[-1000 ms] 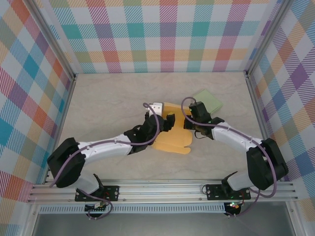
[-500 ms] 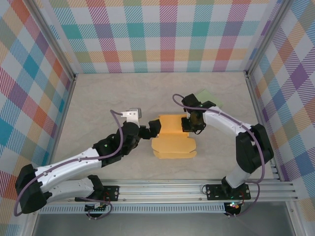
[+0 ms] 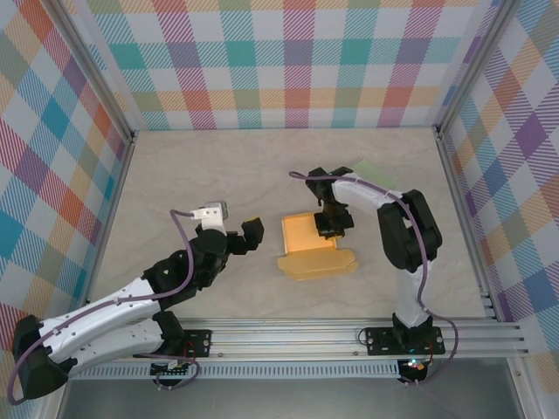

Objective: Fold the paper box

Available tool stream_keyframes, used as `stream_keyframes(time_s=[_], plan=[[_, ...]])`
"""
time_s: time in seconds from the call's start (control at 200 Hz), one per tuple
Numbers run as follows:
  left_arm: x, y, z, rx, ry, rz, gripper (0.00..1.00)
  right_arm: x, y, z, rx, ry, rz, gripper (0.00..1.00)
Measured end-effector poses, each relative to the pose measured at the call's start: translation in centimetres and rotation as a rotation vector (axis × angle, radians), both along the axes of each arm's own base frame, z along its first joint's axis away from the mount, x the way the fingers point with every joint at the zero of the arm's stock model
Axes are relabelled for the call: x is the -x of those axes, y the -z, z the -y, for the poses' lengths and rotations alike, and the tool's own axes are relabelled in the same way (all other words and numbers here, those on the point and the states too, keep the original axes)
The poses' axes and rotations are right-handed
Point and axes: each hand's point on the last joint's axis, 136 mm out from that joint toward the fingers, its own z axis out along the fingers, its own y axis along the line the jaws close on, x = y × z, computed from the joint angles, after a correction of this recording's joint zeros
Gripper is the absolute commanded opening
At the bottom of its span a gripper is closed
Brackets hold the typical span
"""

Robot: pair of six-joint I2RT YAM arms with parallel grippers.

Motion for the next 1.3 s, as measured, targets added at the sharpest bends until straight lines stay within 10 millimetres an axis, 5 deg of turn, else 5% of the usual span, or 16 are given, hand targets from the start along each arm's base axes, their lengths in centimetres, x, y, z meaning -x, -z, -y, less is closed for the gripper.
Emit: stream_keyframes(time_s=[0.675, 1.035, 1.3], plan=[[0.2, 0.8, -2.8, -0.043, -0.095, 0.020, 1.00, 0.3, 1.3, 1.2, 0.596, -0.249, -0.047, 0.00], [0.3, 1.8, -4.8, -0.122, -0.170, -0.003, 1.00, 1.8, 1.3, 2.7, 0.618, -0.268, -0.023, 0.00], [0.3, 1.7, -5.3, -0.130, -0.196, 0.004, 1.00, -0.2, 0.8, 1.3, 0.524, -0.232, 0.129, 0.44]])
